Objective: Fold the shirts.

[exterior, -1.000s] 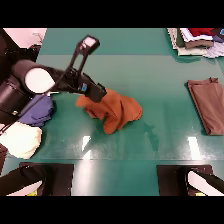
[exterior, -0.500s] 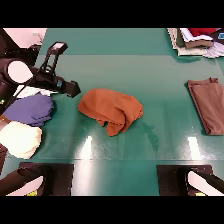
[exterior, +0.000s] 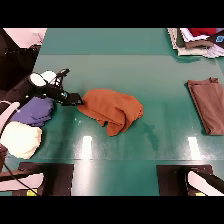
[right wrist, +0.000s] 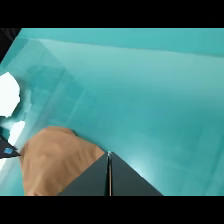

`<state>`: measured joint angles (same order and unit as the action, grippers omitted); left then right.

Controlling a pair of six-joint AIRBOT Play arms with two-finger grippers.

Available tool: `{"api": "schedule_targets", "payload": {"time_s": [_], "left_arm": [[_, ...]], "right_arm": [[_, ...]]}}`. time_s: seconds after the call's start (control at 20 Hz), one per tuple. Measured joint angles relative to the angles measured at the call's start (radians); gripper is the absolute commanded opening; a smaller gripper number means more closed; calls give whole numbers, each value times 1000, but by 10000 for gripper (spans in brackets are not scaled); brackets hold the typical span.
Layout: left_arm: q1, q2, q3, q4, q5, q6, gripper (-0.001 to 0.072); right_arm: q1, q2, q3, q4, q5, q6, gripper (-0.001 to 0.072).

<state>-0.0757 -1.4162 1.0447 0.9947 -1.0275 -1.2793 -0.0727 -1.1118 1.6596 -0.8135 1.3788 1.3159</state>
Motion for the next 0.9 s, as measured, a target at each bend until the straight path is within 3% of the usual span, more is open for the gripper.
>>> {"api": "schedule_targets", "payload": {"time_s": [0.05,0.15,0.2,0.3,0.35,0.4,0.45,0.65,0.9], "left_arm": [[3,-24,-2,-14,6,11,414],[6,-56,-2,-42,26,28,109],[7,-65,-1,-50,34,32,30],[8,-74,9,-60,49,40,28],[9,-77,19,-61,49,42,28],[9,-79,32,-64,48,44,28],[9,-80,45,-66,44,47,28],[9,-82,97,-71,13,53,28],[9,-82,121,-71,-2,56,28]], "right_arm": [[0,0,-20,0,2,0,14],[0,0,-76,0,6,0,15],[0,0,-114,0,7,0,15],[0,0,-204,0,8,0,22],[0,-1,-254,0,9,0,167],[0,-7,-314,0,10,0,411],[2,-18,-372,0,10,0,505],[63,-118,-598,2,-27,-1,465],[225,-307,-724,27,-192,-28,446]]}}
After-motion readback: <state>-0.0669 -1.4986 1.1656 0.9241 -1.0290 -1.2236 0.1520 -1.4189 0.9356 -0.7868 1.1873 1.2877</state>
